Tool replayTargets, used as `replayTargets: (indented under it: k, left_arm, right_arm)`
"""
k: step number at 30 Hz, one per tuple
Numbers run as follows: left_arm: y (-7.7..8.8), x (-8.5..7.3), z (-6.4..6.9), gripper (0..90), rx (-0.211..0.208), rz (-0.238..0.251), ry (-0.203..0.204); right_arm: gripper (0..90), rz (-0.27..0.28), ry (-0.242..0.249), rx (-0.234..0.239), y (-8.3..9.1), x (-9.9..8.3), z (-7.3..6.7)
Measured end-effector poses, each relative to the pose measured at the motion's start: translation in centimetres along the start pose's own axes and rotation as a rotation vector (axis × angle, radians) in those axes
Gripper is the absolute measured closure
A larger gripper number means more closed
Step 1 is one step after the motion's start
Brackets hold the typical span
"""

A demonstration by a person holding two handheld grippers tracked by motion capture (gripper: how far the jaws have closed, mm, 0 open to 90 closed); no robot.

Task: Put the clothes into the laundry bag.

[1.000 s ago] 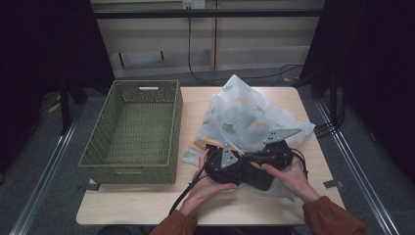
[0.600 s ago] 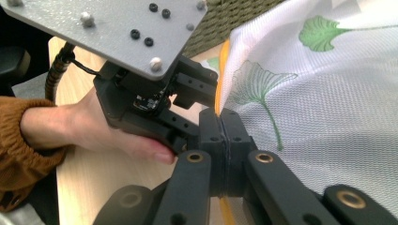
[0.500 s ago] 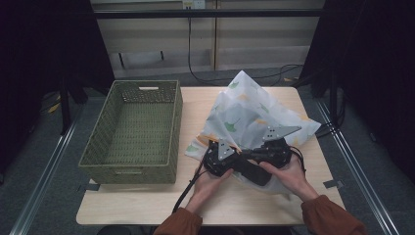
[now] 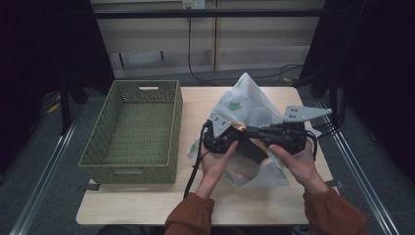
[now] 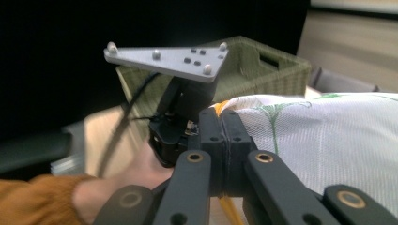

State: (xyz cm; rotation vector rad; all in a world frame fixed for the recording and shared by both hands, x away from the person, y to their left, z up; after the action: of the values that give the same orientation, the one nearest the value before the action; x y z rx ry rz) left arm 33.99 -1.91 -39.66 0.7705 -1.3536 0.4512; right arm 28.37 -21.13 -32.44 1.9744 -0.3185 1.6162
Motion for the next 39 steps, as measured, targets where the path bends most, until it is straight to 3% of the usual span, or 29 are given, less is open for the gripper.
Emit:
replayTargets:
  k: [2, 4, 5, 7, 10, 12, 16, 19, 23, 27, 31, 33, 39]
  left_arm:
    - [0.6, 1.2, -0.1, 76.4, 0.016, 0.023, -0.009]
    - [0.9, 1.7, 0.0, 76.4, 0.051, 0.027, -0.073]
    - [0.7, 1.6, -0.1, 76.4, 0.05, 0.013, -0.092]
    - [0.0, 0.6, -0.3, 76.2, 0.063, -0.03, -0.125]
    - [-1.8, -2.3, -0.7, 76.2, 0.046, -0.111, -0.112]
    - [-2.4, -3.9, -0.8, 76.1, 0.035, -0.112, -0.082]
    - [-2.2, -4.6, -1.4, 75.6, -0.01, -0.088, -0.027]
    - [-1.9, -5.1, -1.7, 74.0, -0.024, -0.094, -0.015]
    - [-1.5, -5.9, -2.0, 67.1, -0.036, -0.108, -0.024]
    - [-1.0, -6.6, -2.2, 54.5, -0.069, -0.153, -0.044]
    - [-0.2, -7.1, -2.3, 41.9, -0.099, -0.172, -0.041]
    - [0.2, -7.3, -2.3, 35.6, -0.109, -0.187, -0.061]
    - [2.1, -7.5, -1.7, 23.6, -0.142, -0.211, -0.061]
  right_arm:
    - [89.5, 0.018, 0.0, 0.014, 0.5, 0.4, -0.3]
    - [89.6, 0.044, -0.025, 0.049, 0.7, 0.7, -0.7]
    - [89.5, 0.048, -0.031, 0.056, 0.7, 0.6, -0.8]
    - [89.5, 0.003, -0.036, 0.043, 0.1, 0.1, -1.0]
    - [89.6, -0.067, -0.08, 0.048, -1.1, -1.8, -0.8]
    - [89.6, -0.107, -0.079, 0.057, -1.9, -2.7, -0.8]
    - [89.6, -0.137, -0.089, 0.092, -2.7, -3.8, -0.9]
    - [89.6, -0.195, -0.062, 0.058, -3.3, -4.7, -0.6]
    - [89.6, -0.24, -0.1, 0.056, -4.1, -6.7, 0.5]
    - [89.4, -0.275, -0.109, 0.047, -4.7, -8.2, 1.2]
    - [89.4, -0.275, -0.124, 0.032, -4.6, -8.6, 1.9]
    - [89.4, -0.273, -0.127, 0.026, -4.4, -8.6, 2.1]
    - [89.3, -0.298, -0.122, -0.002, -4.6, -9.2, 2.5]
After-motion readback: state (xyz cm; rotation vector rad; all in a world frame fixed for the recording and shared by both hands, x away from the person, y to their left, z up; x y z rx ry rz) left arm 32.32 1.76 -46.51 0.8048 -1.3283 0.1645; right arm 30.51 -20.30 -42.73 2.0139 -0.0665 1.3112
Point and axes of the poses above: each handheld gripper's, and its own axes: y roughly backward along the jaws, x roughly out of its top, z roughly to its right, the point moved 1 cm from there along -y, roughly forward along the jaws, and after that the axes turned 3 degrees about -x, right-handed, at the moved point
